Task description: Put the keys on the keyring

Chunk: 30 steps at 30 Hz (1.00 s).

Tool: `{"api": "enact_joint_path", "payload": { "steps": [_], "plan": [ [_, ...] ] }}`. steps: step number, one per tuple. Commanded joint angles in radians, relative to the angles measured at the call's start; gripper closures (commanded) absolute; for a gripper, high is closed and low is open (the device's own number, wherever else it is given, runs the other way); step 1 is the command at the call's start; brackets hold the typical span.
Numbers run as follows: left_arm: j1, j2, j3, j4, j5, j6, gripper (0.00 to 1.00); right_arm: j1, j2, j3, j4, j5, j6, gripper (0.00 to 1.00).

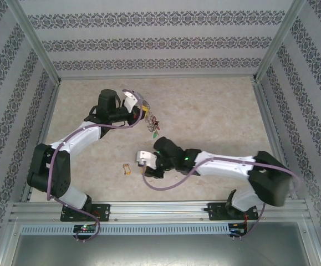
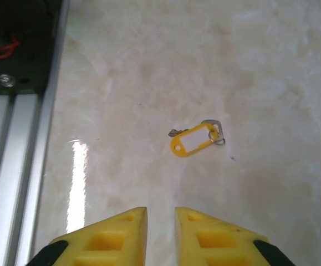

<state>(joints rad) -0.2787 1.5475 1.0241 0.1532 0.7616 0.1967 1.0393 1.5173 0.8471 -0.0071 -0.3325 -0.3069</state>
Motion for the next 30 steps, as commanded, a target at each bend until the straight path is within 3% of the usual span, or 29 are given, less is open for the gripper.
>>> {"api": "enact_joint_path", "payload": {
  "steps": [1,4,10,16,30],
  "plan": [
    [0.044,-0.003,0.045,0.075,-0.011,-0.030,1.00,0.025,0.137,0.141,0.049,0.133,0.159,0.78],
    [0.078,-0.006,0.052,0.059,-0.010,-0.025,1.00,0.008,0.264,0.252,0.029,0.102,0.374,0.75],
    [0.132,-0.010,0.051,0.052,-0.027,-0.019,1.00,0.040,0.402,0.375,-0.016,0.091,0.547,0.72],
    [0.153,-0.032,0.044,0.039,-0.051,-0.016,1.00,0.066,0.501,0.496,-0.144,0.158,0.533,0.71],
    [0.156,-0.097,0.025,-0.005,0.000,-0.008,1.00,0.072,0.569,0.506,-0.241,0.249,0.383,0.72]
  ]
}}
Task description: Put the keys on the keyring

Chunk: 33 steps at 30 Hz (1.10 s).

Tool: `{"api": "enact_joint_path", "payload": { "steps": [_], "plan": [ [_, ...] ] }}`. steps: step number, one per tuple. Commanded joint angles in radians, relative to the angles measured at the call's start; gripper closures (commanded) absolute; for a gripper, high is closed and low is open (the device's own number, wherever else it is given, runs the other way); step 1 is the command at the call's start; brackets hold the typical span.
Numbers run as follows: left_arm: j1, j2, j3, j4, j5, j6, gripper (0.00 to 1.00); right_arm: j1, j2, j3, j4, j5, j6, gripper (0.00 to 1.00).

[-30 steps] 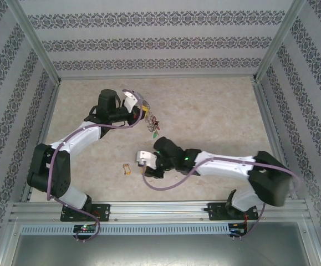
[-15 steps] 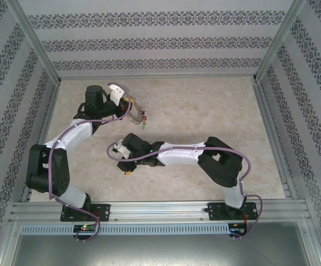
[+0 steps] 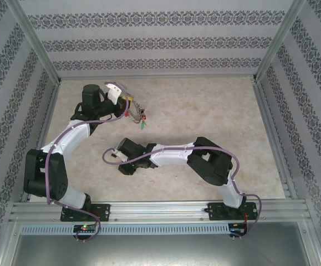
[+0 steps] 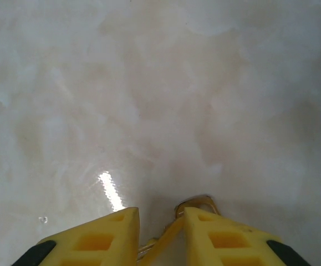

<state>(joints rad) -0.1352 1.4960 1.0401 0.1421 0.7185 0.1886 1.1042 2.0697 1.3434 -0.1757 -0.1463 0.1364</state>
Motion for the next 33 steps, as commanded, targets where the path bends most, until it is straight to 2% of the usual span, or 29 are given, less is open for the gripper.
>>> {"api": "enact_joint_path", "payload": {
  "steps": [1,7,17,20,26,28,31,33],
  "plan": [
    [0.013,-0.050,0.006,0.002,0.042,0.000,1.00,0.008,0.015,0.005,-0.081,0.075,-0.077,0.72],
    [0.012,-0.090,-0.010,-0.017,0.055,0.005,1.00,0.005,-0.062,-0.121,-0.092,0.165,-0.196,0.77],
    [0.002,-0.150,-0.038,-0.054,0.107,0.014,1.00,-0.089,-0.386,-0.475,-0.059,0.175,-0.337,0.81],
    [-0.004,-0.168,-0.045,-0.067,0.111,0.013,1.00,-0.143,-0.503,-0.564,-0.012,0.145,-0.280,0.81],
    [-0.019,-0.218,-0.082,-0.087,0.119,0.011,1.00,-0.267,-0.635,-0.627,-0.023,0.090,-0.111,0.77],
    [-0.026,-0.229,-0.087,-0.096,0.134,0.012,1.00,-0.323,-0.657,-0.619,-0.038,0.060,0.012,0.75],
    [-0.041,-0.245,-0.090,-0.135,0.141,0.024,1.00,-0.404,-0.647,-0.566,-0.104,-0.049,0.212,0.73],
    [-0.050,-0.263,-0.100,-0.148,0.139,0.031,1.00,-0.409,-0.618,-0.536,-0.139,-0.106,0.330,0.73]
  ]
}}
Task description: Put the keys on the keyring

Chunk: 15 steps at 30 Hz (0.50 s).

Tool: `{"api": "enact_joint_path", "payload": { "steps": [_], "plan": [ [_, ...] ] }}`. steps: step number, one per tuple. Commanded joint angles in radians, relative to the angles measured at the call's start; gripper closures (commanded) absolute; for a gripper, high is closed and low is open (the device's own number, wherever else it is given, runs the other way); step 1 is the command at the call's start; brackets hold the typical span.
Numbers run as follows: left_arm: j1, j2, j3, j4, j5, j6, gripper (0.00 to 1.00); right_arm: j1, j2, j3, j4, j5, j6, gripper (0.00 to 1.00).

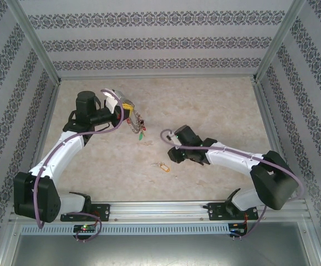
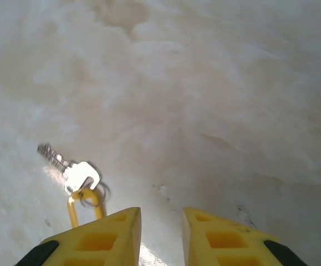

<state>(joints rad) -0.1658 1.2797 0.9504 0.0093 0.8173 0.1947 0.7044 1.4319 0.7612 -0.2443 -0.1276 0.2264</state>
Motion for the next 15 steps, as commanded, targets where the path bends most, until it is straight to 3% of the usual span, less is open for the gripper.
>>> {"api": "enact_joint_path", "payload": {
  "steps": [1,3,7,15],
  "plan": [
    [-0.021,-0.056,-0.016,-0.020,0.036,0.025,1.00,-0.009,0.037,0.060,-0.083,-0.157,0.291,0.72],
    [-0.023,-0.075,-0.022,-0.031,0.030,0.028,1.00,0.005,0.077,0.078,-0.079,-0.213,0.380,0.72],
    [-0.025,-0.115,-0.039,-0.050,-0.004,0.038,1.00,0.051,0.130,0.107,-0.087,-0.202,0.478,0.69],
    [-0.025,-0.167,-0.079,-0.044,-0.047,0.043,1.00,0.115,0.244,0.175,-0.141,-0.139,0.518,0.68]
  ]
}}
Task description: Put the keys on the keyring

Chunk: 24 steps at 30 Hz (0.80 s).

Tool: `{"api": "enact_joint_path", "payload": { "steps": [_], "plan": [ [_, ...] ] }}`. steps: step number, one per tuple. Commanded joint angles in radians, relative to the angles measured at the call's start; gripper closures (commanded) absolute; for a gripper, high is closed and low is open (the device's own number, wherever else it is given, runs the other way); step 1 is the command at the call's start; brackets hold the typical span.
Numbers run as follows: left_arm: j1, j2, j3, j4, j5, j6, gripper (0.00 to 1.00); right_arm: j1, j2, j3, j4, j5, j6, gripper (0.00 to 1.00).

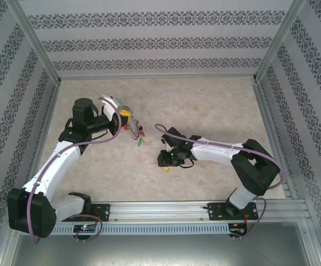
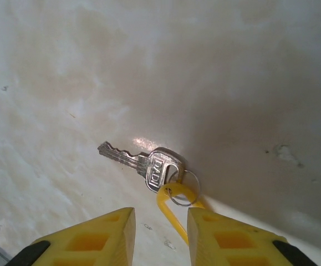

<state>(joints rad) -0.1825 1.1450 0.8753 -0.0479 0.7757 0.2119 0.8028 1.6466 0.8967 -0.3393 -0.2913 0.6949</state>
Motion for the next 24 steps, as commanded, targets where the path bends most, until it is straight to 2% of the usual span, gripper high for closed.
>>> {"api": "enact_joint_path", "payload": {
  "steps": [1,3,14,24],
  "plan": [
    [-0.008,-0.038,-0.007,0.015,-0.006,0.025,1.00,0.024,0.040,0.048,-0.056,0.035,0.052,0.69],
    [-0.009,-0.046,-0.010,0.011,-0.006,0.027,1.00,0.035,0.052,0.070,-0.093,0.091,0.062,0.69],
    [-0.009,-0.050,-0.013,0.010,-0.008,0.029,1.00,0.037,0.011,0.092,-0.147,0.192,0.057,0.68],
    [-0.009,-0.055,-0.015,-0.007,-0.003,0.031,1.00,0.039,0.111,0.140,-0.144,0.149,0.039,0.71]
  ]
}}
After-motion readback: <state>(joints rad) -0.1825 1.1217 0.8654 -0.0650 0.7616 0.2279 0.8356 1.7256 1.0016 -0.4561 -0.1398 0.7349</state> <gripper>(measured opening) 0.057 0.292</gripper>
